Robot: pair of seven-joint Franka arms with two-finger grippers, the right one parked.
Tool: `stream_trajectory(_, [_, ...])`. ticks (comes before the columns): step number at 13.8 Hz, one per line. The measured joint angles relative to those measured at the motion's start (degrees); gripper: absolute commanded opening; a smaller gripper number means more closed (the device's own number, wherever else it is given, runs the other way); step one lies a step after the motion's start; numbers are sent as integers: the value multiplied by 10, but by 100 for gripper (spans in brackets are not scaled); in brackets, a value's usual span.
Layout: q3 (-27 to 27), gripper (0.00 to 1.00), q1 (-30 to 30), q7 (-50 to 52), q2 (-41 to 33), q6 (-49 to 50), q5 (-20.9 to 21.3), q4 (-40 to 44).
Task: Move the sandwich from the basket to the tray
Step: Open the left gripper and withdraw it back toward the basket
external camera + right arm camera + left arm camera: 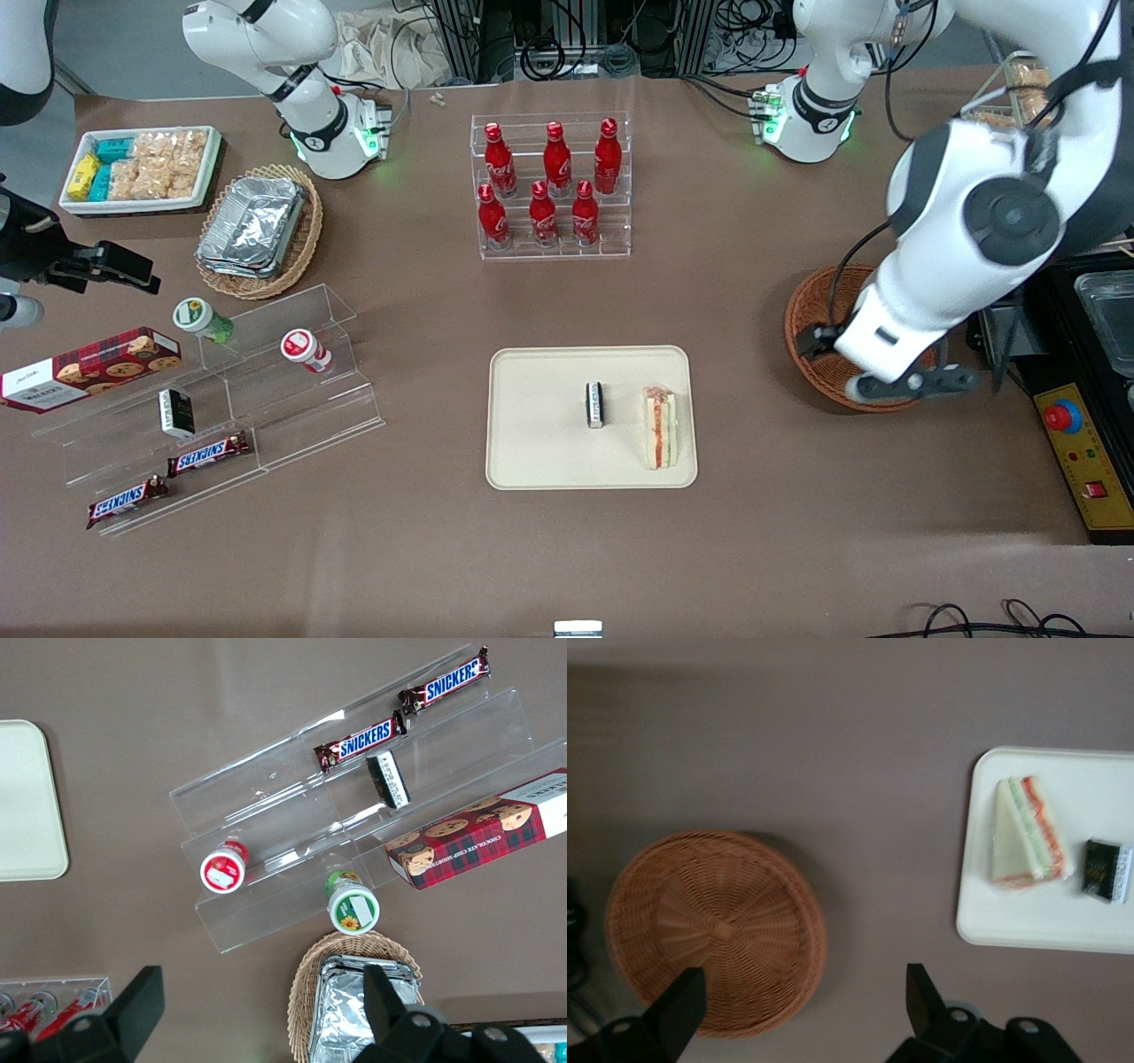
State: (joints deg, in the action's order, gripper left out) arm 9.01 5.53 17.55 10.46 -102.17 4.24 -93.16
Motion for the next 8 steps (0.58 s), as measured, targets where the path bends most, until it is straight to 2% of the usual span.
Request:
stream_trajectory(3, [-2,100,-53,-71,-66,28,0,-40])
stream_trajectory(5, [-3,100,-84,-127,-76,31,0,-30])
stream_trajectory(8, [-4,100,-119,-154,-68,31,0,-7])
